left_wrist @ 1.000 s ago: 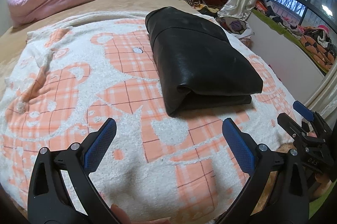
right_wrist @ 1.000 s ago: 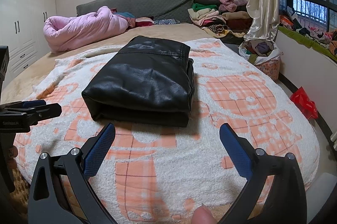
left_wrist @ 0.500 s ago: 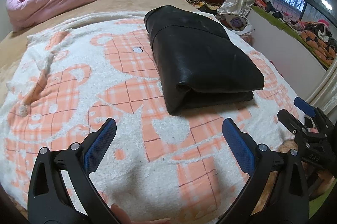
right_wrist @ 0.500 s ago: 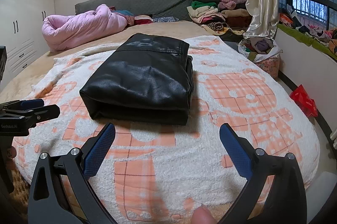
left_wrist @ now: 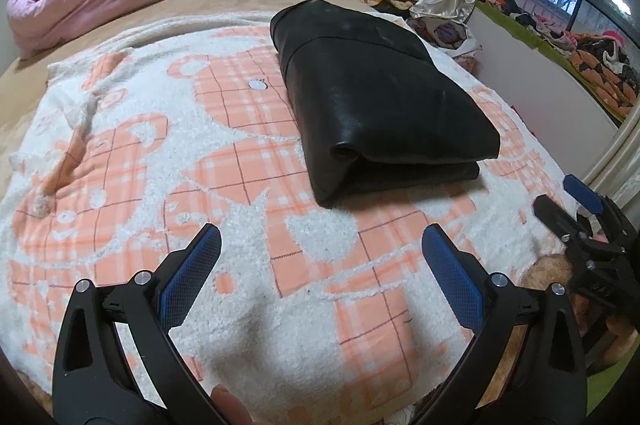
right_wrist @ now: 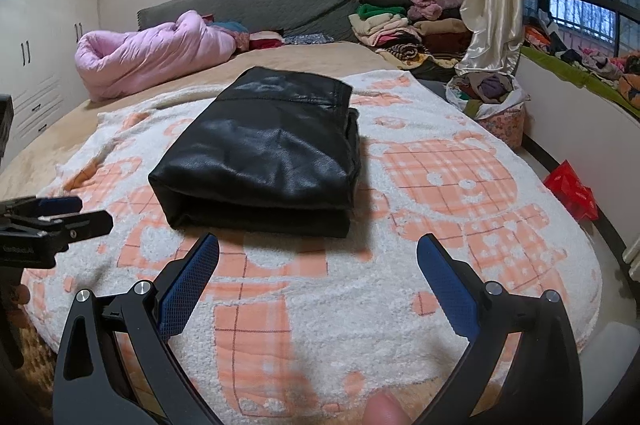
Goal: Fold large clothes
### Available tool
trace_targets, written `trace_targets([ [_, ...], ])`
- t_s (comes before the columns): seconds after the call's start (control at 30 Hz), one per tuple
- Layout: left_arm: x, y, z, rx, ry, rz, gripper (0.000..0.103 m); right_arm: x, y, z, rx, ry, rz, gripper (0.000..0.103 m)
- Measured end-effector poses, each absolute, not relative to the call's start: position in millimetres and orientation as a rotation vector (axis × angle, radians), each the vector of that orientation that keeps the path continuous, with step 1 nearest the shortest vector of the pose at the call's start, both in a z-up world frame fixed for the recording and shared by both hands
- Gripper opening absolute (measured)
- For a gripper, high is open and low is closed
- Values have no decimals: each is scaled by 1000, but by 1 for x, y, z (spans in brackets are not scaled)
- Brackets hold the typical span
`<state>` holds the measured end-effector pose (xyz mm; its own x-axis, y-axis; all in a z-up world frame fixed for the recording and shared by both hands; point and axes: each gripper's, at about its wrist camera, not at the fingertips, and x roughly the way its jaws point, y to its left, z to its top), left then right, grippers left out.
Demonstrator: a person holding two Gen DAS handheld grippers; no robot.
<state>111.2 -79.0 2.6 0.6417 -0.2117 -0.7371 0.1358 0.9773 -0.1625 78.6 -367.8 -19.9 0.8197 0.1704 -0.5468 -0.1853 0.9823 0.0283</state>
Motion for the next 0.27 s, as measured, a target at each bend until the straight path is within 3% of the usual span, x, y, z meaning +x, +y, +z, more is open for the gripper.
trace_targets([
  [0.13,118,-52,-1,-210,897,-212,94,61,-409,2,89,507,94,99],
  [0.27,124,29,2,-293,887,-105,94,42,-503,10,133,482,-198,99],
])
